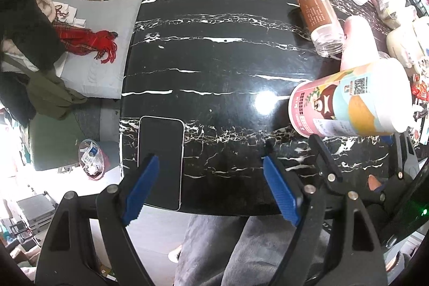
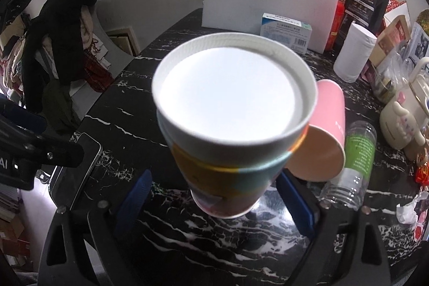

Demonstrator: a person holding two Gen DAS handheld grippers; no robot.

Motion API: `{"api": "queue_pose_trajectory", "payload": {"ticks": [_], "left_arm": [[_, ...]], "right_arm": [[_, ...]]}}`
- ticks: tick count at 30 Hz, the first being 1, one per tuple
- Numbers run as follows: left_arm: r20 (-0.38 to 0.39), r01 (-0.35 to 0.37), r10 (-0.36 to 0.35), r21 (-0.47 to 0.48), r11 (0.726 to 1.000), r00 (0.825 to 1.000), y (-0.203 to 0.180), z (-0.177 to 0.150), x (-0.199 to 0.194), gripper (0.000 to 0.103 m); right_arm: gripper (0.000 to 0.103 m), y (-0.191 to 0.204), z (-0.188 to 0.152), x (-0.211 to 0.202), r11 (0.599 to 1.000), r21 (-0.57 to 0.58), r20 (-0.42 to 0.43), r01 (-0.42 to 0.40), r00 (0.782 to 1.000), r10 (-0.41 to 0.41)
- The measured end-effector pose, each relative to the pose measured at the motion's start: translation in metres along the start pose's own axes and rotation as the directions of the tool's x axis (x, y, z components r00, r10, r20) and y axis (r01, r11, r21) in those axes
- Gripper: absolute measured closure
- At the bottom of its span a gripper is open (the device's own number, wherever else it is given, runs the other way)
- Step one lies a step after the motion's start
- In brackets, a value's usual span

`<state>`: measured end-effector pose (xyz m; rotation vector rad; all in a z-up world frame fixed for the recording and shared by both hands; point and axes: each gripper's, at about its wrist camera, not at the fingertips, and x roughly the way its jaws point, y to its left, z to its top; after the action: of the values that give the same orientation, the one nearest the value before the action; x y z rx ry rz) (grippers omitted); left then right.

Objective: Flip cup upside down
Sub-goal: 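Keep rotating the right gripper until the cup's other end faces up, then lower the inverted cup onto the table and open the right gripper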

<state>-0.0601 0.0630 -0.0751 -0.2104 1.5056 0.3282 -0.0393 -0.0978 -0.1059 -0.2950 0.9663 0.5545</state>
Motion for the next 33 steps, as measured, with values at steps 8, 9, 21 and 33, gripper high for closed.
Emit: {"api": "queue_pose_trajectory", "payload": {"ticks": [8, 9, 21, 33], "left_arm": [[0.033, 0.011, -0.012, 0.044, 0.999, 0.999, -0.009, 0.008, -0.023, 0.024], [0.04, 0.012, -0.014, 0.052, 0.999, 0.999, -0.012, 0.009, -0.027, 0.023], [0.113, 0.024, -0.041, 0.155, 0.988, 0.993, -0.052, 0.032, -0.073, 0.023], [0.153, 0.008, -0.045, 0.237, 0.972, 0.987, -0.08, 0.038, -0.106, 0.017]], "right_arm": [[0.009, -0.02, 0.01, -0.026, 0.999, 0.019, -0.077, 0.027, 0.997, -0.026], [0.009, -0.024, 0.012, -0.032, 0.999, 0.019, -0.086, 0.038, 0.996, -0.036], [0.009, -0.067, 0.045, -0.087, 0.993, 0.105, -0.167, 0.048, 0.985, -0.03], [0.009, -0.082, 0.07, -0.111, 0.985, 0.153, -0.274, 0.074, 0.961, -0.03]]}}
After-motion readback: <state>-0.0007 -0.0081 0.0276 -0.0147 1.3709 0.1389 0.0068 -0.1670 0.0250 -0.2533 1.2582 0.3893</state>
